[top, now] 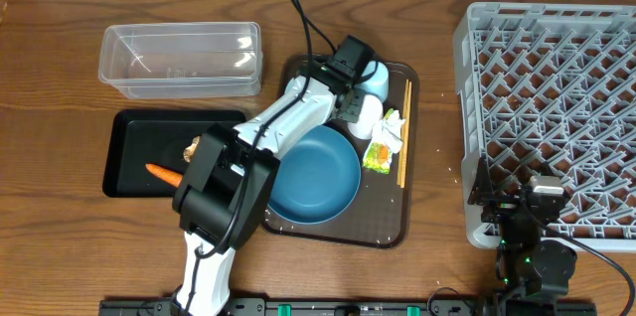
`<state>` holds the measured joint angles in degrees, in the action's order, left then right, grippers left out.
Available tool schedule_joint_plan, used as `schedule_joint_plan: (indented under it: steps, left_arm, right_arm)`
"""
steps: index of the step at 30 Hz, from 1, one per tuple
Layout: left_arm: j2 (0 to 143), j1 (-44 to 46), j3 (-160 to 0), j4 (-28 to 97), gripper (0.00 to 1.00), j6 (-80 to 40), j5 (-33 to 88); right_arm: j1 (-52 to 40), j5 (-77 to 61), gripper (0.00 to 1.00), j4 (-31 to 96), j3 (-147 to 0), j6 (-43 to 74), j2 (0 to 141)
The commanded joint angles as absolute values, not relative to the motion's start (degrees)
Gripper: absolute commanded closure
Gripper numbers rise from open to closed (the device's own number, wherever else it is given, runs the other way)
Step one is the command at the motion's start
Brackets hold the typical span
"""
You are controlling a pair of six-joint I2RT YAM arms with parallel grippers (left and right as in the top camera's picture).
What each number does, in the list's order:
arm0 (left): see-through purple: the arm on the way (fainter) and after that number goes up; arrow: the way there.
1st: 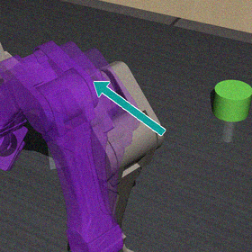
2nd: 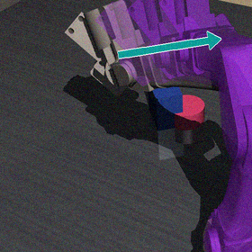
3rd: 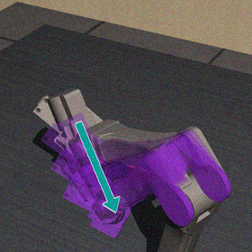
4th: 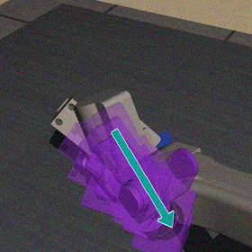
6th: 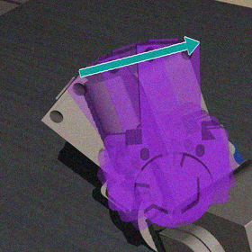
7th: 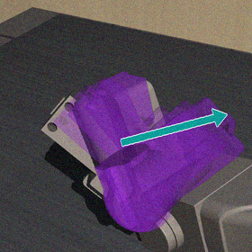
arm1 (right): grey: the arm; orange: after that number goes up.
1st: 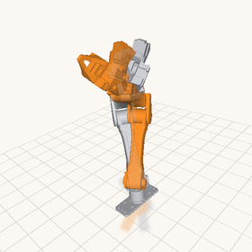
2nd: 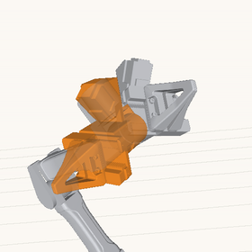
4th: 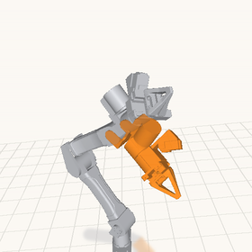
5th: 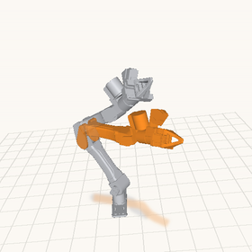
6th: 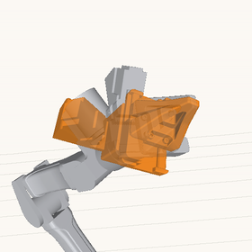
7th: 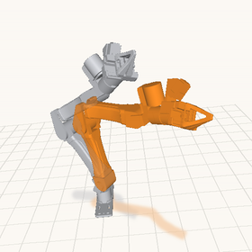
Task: Sort waste into correct bins and load items into the dishwasher rack
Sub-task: 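Lift the rice bowl and carry it left over the black tray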
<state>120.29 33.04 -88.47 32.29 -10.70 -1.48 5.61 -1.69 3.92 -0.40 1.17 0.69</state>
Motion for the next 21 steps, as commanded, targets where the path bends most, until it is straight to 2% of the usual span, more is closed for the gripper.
schedule_joint_plan:
  steps: [1,6,21]
  left_arm:
    - [117.2,34.5,-89.0,32.0,0.94,-11.0,-2.6]
    - [116.1,35.6,-89.0,32.1,0.94,-11.0,-7.8]
    - [106.8,35.3,-89.0,32.5,0.94,-11.1,-8.7]
  right_arm:
    - [6.0,-1.8,0.01,4.1,-0.3,0.6,0.4]
    - [6.0,-1.8,0.01,4.1,-0.3,0.6,0.4]
    - [6.0,-1.7,0.01,4.1,-0.3,0.6,0.4]
